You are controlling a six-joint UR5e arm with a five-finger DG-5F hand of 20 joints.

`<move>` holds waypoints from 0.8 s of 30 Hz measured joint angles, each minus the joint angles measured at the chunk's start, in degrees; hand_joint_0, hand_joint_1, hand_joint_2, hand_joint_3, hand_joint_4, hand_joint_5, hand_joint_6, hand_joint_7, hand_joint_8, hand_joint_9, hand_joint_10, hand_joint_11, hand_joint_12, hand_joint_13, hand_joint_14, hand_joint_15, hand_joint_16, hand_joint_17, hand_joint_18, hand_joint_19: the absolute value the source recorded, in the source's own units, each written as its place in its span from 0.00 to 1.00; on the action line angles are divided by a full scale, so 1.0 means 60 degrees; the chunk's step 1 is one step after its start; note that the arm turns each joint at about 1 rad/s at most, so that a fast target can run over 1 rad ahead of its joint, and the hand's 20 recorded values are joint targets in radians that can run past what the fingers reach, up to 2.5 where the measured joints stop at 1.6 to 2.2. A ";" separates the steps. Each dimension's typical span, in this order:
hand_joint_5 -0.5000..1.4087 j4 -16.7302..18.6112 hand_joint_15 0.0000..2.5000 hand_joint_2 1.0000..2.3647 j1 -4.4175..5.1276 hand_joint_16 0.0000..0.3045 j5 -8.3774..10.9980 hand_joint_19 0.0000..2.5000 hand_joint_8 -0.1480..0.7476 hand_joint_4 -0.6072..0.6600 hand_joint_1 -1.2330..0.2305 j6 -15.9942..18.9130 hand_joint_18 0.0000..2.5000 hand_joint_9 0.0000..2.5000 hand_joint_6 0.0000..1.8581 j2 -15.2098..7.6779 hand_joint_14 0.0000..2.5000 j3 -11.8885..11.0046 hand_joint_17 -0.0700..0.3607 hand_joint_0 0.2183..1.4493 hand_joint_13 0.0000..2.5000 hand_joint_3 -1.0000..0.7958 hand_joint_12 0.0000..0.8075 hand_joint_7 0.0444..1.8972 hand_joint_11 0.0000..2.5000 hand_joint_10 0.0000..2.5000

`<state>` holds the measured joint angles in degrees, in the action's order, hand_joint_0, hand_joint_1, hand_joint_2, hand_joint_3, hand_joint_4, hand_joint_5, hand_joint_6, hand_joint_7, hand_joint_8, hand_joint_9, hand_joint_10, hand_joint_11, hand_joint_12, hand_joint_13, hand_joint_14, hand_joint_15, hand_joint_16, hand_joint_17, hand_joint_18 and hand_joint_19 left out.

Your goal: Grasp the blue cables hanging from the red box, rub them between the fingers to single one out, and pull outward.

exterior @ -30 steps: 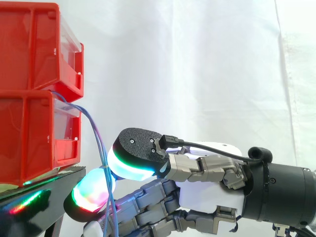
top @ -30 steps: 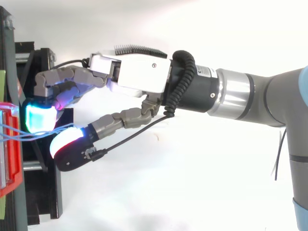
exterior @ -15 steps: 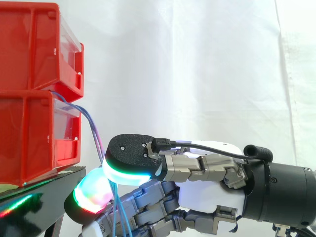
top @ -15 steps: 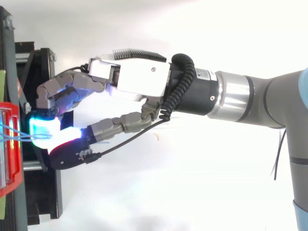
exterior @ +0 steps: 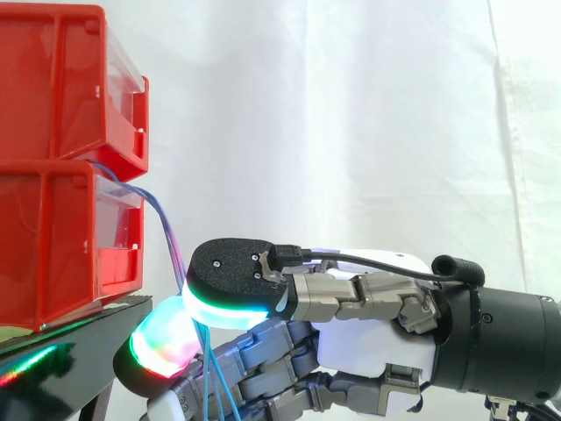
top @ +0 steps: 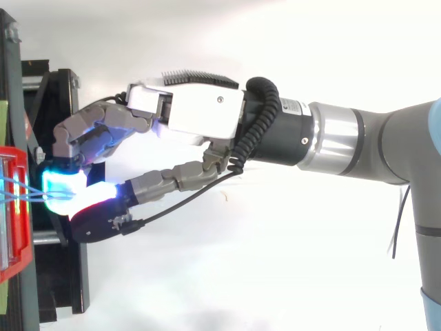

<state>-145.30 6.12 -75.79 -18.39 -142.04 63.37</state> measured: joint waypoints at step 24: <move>0.16 -0.2659 0.13 0.01 -0.0070 0.19 -0.0109 0.18 0.54 0.63 0.27 0.1376 0.31 0.32 0.47 0.0883 0.00 -0.0001 0.47 0.34 0.25 0.48 0.50 0.46 0.22 0.00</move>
<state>-161.26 5.70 -76.44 -10.14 -136.75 63.37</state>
